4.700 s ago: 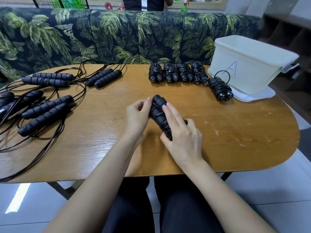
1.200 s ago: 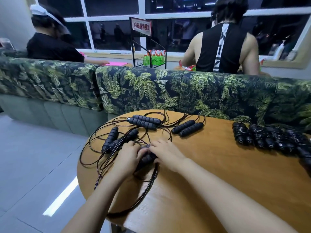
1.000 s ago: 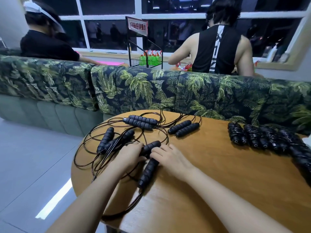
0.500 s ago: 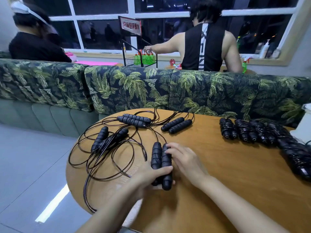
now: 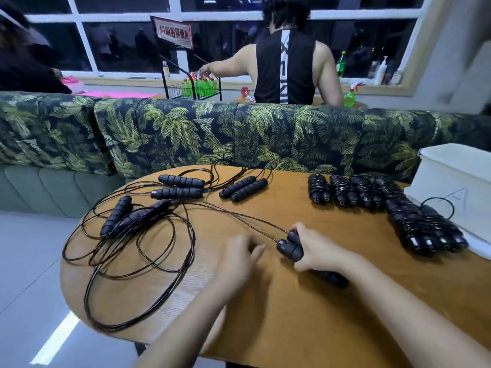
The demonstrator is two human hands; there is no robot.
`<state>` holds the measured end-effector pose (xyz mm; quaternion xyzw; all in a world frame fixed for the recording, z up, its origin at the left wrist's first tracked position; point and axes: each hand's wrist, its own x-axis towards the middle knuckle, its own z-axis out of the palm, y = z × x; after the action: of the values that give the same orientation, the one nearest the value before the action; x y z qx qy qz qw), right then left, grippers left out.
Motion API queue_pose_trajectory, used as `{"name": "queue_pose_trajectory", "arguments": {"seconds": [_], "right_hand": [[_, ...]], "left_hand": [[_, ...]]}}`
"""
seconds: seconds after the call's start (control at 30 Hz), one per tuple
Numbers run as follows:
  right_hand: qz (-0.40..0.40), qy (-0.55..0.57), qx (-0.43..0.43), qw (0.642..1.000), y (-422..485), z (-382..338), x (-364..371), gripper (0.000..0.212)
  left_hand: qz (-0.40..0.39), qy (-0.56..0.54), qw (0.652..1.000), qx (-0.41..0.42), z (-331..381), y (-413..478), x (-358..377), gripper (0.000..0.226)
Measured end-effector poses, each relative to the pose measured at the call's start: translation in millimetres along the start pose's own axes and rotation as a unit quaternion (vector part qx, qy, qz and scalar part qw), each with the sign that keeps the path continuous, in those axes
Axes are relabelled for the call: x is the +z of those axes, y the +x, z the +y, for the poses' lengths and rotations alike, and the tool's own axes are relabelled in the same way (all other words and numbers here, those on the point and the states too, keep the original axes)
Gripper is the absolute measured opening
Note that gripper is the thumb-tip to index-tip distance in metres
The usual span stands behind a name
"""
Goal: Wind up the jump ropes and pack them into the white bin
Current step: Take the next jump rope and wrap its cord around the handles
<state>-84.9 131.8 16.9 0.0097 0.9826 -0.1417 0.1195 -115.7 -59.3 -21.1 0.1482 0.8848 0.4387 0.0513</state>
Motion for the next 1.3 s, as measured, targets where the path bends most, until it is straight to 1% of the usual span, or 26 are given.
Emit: {"name": "queue_pose_trajectory", "arguments": {"seconds": [0.03,0.07,0.1,0.13,0.17,0.23,0.33,0.4,0.43,0.5,0.57,0.63,0.7,0.73,0.77,0.83,0.9,0.97,1.0,1.07,1.1,1.13,1.17,1.2,1.23,1.3], "right_hand": [[-0.012,-0.02,-0.005,1.0,-7.1,13.6,-0.6,0.077],[-0.024,-0.033,-0.015,0.999,-13.3,27.5,-0.4,0.073],[-0.032,-0.034,-0.025,0.999,-19.4,40.3,-1.2,0.07],[-0.036,-0.025,-0.031,0.999,-24.1,53.8,-2.4,0.072],[-0.04,-0.016,-0.031,0.999,-28.8,66.4,-4.3,0.076],[-0.047,-0.009,-0.024,0.999,-36.6,89.0,-8.0,0.082],[-0.06,0.006,-0.005,0.998,-44.7,114.5,-11.5,0.086],[-0.059,-0.019,0.007,0.998,-47.6,122.1,-11.6,0.092],[-0.043,-0.033,-0.001,0.999,-48.2,120.2,-10.9,0.096],[0.034,-0.052,-0.033,0.998,-46.7,103.7,-5.5,0.098],[0.11,-0.073,-0.07,0.989,-39.9,77.9,5.1,0.087],[0.145,-0.093,-0.078,0.982,-31.2,57.6,18.2,0.069],[0.174,-0.092,-0.078,0.977,-26.1,54.9,27.3,0.04],[0.196,-0.083,-0.083,0.973,-26.7,57.3,30.3,0.023],[0.225,-0.069,-0.087,0.968,-28.1,60.6,32.6,0.013],[0.289,-0.06,-0.094,0.951,-30.8,65.8,37.0,0.015],[0.319,-0.083,-0.089,0.94,-29.2,71.8,44.0,0.018],[0.307,-0.13,-0.073,0.94,-26.3,71.9,50.0,0.019],[0.304,-0.155,-0.074,0.937,-24.6,67.4,51.0,0.023],[0.307,-0.17,-0.098,0.931,-19.8,47.2,49.5,0.041],[0.323,-0.175,-0.11,0.923,-14.7,33.9,47.8,0.052],[0.339,-0.181,-0.121,0.915,-10.0,18.3,44.0,0.059],[0.361,-0.188,-0.13,0.904,-5.5,3.5,40.9,0.057],[0.378,-0.193,-0.138,0.895,-2.1,-9.0,37.7,0.047],[0.404,-0.189,-0.152,0.882,2.3,-16.4,36.1,0.032],[0.435,-0.156,-0.193,0.866,5.6,-17.2,34.3,0.019]], "left_hand": [[0.043,0.107,0.992,0.044,-3.8,14.0,-6.5,0.023],[0.036,0.203,0.976,0.075,-6.5,27.5,-10.2,0.038],[0.003,0.276,0.956,0.098,-10.3,41.9,-9.7,0.051],[-0.044,0.32,0.94,0.107,-13.8,54.2,-6.1,0.058],[-0.08,0.346,0.928,0.117,-14.3,63.4,-1.9,0.058],[-0.107,0.359,0.916,0.141,-17.9,74.4,7.9,0.046],[-0.055,0.321,0.928,0.181,-14.4,70.5,18.0,0.023],[-0.023,0.293,0.934,0.203,-7.4,63.2,27.9,0.019],[-0.009,0.293,0.933,0.209,-1.2,59.4,35.0,0.019],[0.006,0.314,0.925,0.216,14.0,54.4,52.9,0.019],[0.012,0.328,0.914,0.239,30.2,48.7,68.7,0.021],[0.02,0.31,0.906,0.286,41.4,43.1,75.7,0.019],[0.041,0.286,0.902,0.32,40.3,39.1,73.7,0.017],[0.039,0.29,0.902,0.318,36.0,36.7,68.9,0.021],[0.039,0.306,0.899,0.311,29.9,34.8,61.4,0.026],[0.056,0.343,0.891,0.291,9.6,33.2,36.5,0.038],[0.059,0.363,0.892,0.263,-13.9,32.0,2.2,0.042],[0.039,0.376,0.888,0.261,-30.7,30.2,-21.8,0.028],[0.04,0.38,0.883,0.272,-31.8,29.4,-25.4,0.016],[0.08,0.383,0.874,0.289,-20.3,28.3,-18.0,0.006],[0.104,0.383,0.868,0.299,-9.8,27.7,-12.3,0.01],[0.124,0.389,0.859,0.31,0.4,27.1,-7.9,0.02],[0.139,0.399,0.847,0.323,6.7,26.7,-5.1,0.026],[0.151,0.405,0.838,0.333,9.7,25.0,-5.1,0.028],[0.158,0.407,0.832,0.342,6.9,23.9,-6.9,0.027],[0.144,0.412,0.835,0.334,-5.7,17.3,-15.8,0.019]]}}
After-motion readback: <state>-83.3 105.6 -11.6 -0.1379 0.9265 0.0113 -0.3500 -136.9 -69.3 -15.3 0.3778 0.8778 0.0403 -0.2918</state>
